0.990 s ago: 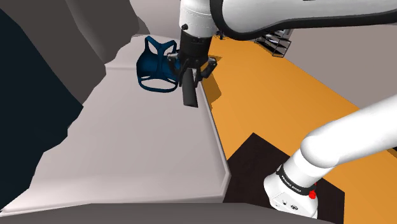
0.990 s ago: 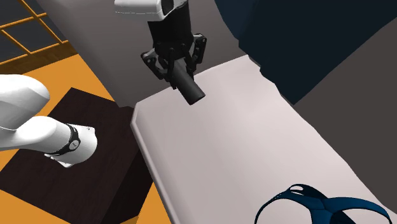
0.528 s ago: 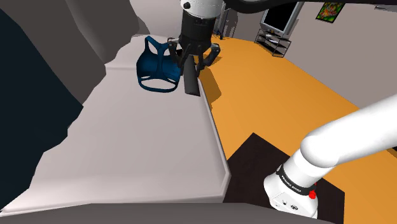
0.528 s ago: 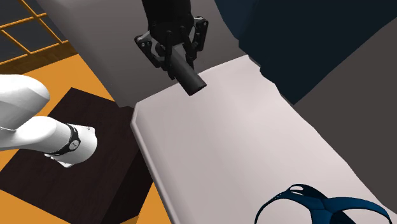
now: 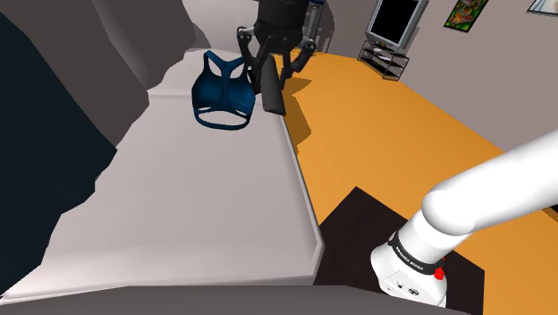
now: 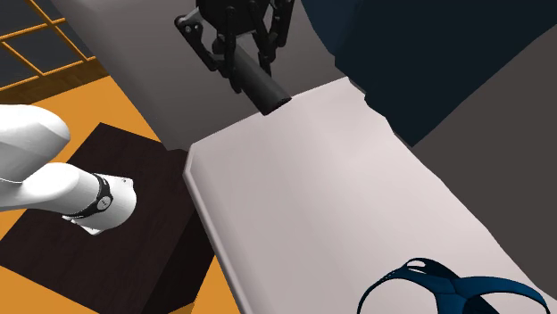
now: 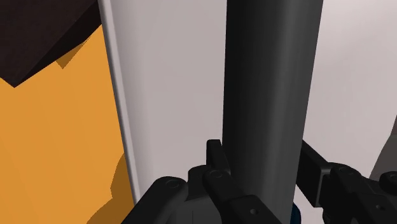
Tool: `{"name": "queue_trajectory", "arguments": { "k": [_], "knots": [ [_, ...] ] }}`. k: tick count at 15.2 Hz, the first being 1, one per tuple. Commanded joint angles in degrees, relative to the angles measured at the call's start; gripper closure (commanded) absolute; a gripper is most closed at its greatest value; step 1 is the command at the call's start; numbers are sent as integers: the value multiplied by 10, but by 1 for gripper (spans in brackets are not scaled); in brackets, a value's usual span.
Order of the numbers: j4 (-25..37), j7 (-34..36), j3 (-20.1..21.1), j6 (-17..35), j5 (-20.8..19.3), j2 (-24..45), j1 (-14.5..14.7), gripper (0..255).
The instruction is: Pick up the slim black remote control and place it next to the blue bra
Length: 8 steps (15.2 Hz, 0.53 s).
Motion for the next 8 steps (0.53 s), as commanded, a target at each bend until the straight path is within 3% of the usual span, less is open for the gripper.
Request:
{"name": "queue_trajectory", "arguments": {
  "k": [1,8],
  "knots": [
    [13,0,0,-11,-2,2,-1,255],
    [43,-60,-32,14,-45,64,-40,255]
  ]
}}
